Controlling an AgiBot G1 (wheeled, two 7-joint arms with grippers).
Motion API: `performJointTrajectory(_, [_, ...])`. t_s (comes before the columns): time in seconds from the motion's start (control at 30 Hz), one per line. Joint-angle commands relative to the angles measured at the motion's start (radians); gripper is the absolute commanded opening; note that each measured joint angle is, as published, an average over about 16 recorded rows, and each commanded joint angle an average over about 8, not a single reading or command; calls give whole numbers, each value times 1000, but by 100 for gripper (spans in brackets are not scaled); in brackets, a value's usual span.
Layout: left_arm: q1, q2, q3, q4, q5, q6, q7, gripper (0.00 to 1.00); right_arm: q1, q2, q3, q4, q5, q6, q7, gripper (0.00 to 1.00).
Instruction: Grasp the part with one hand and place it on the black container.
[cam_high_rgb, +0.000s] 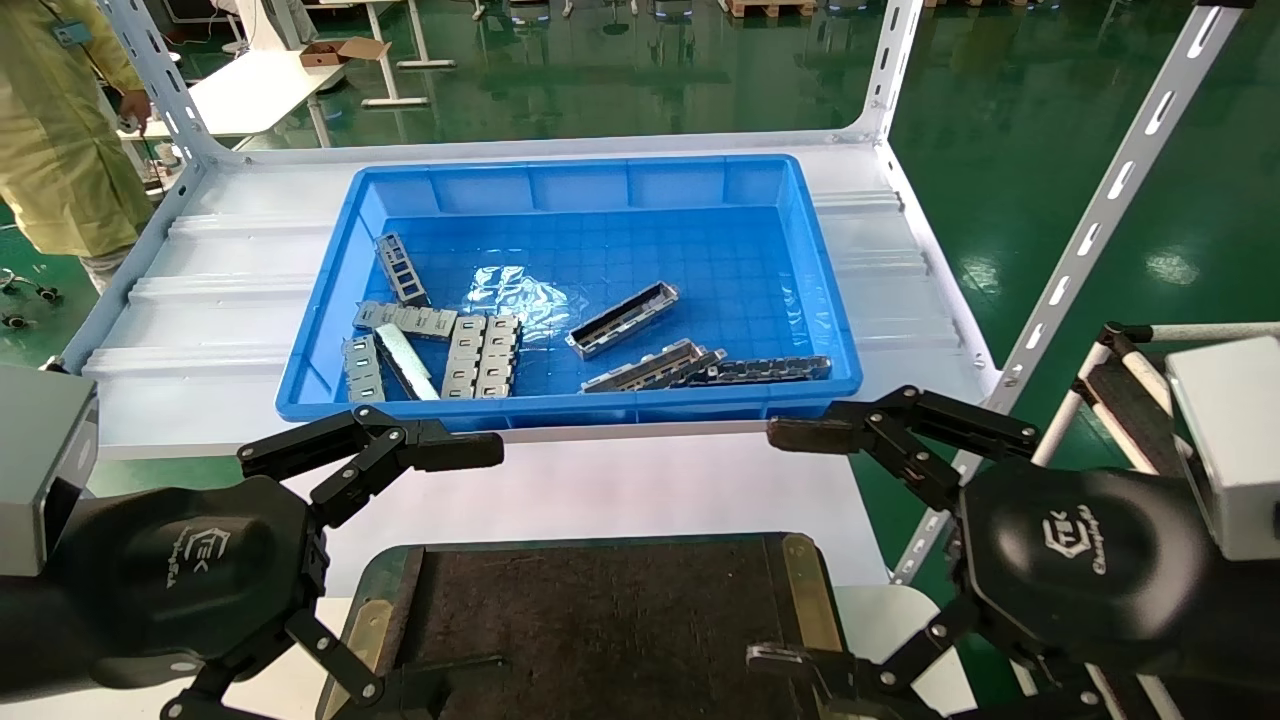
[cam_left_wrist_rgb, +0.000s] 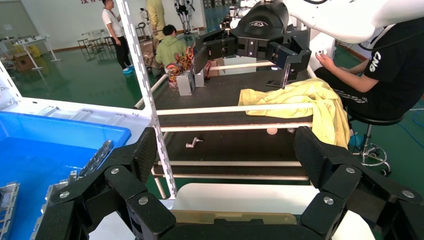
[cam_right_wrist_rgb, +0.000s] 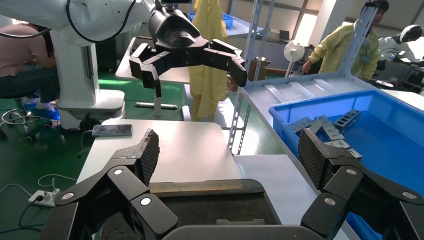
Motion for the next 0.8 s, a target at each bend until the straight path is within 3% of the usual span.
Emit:
performJointTrajectory(0.03, [0, 0, 0, 0, 0, 0, 0, 100, -1, -1, 3, 0, -2, -1, 2, 100])
performJointTrajectory(0.43, [-3, 8, 3, 4, 2, -7, -3, 100, -2, -4, 12, 0, -7, -4, 6, 100])
performJointTrajectory(0.8, [-49, 67, 30, 49, 54, -24, 20, 100, -2, -4, 11, -1, -7, -4, 5, 100])
